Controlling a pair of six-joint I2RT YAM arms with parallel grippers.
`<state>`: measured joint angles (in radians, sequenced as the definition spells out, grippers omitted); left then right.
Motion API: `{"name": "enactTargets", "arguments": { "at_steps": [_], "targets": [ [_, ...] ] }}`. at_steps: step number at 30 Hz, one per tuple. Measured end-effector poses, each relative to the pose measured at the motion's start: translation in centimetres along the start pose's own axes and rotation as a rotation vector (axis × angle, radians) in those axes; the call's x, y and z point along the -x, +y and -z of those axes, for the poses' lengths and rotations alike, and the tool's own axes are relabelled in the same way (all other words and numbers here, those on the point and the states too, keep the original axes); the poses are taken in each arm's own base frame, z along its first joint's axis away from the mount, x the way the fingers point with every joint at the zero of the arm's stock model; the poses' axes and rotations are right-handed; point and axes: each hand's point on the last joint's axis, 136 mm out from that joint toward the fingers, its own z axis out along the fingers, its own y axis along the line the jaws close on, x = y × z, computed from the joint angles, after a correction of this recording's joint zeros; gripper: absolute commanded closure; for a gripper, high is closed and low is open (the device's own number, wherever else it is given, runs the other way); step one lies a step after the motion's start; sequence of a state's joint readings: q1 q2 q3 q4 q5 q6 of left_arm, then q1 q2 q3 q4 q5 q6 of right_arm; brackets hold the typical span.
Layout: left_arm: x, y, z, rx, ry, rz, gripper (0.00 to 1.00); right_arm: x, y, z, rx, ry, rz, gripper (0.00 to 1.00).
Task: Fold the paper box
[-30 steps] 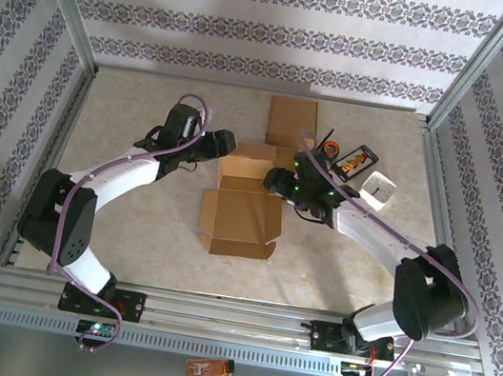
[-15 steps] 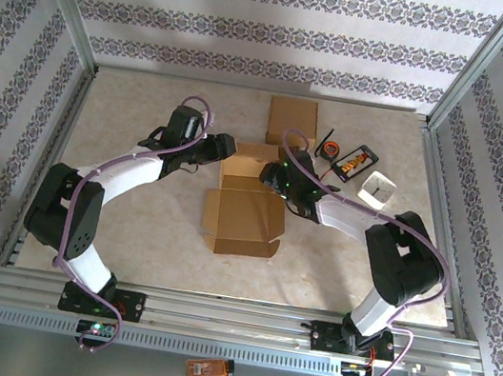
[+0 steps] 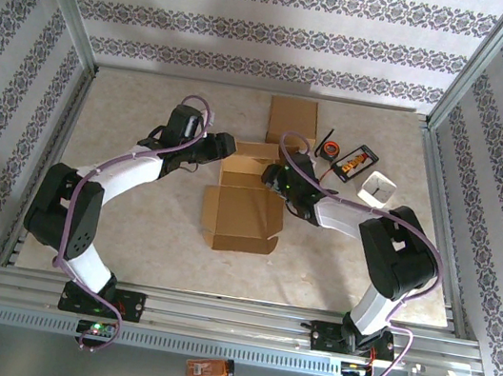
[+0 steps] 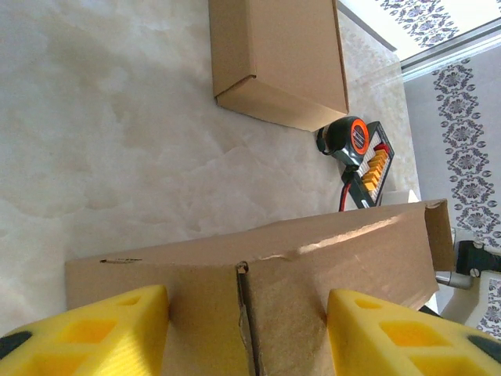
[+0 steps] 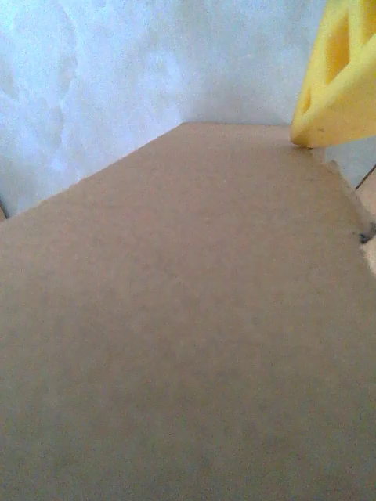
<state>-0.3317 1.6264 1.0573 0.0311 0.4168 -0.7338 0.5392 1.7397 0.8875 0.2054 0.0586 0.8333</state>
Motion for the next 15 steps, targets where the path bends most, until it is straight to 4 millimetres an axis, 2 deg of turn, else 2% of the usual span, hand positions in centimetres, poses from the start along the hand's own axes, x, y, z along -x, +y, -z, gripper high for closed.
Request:
{"name": "enactTargets", "arguments": {
  "at_steps": [6, 10, 15],
  "targets": [
    [0.1, 0.0, 0.0, 0.001, -0.003, 0.0, 0.45, -0.1, 0.2, 0.2, 0.025, -0.013, -0.004, 0.28],
    [0.0, 0.0, 0.0, 0.0, -0.001, 0.0, 0.45, -0.3, 0.0, 0.5, 0.025, -0.016, -0.002, 0.28],
    [0.2, -0.1, 0.0, -0.004, -0.005, -0.001, 0.45, 0.0, 1.6, 0.4, 0.107, -0.012, -0.02, 0.28]
  ]
}}
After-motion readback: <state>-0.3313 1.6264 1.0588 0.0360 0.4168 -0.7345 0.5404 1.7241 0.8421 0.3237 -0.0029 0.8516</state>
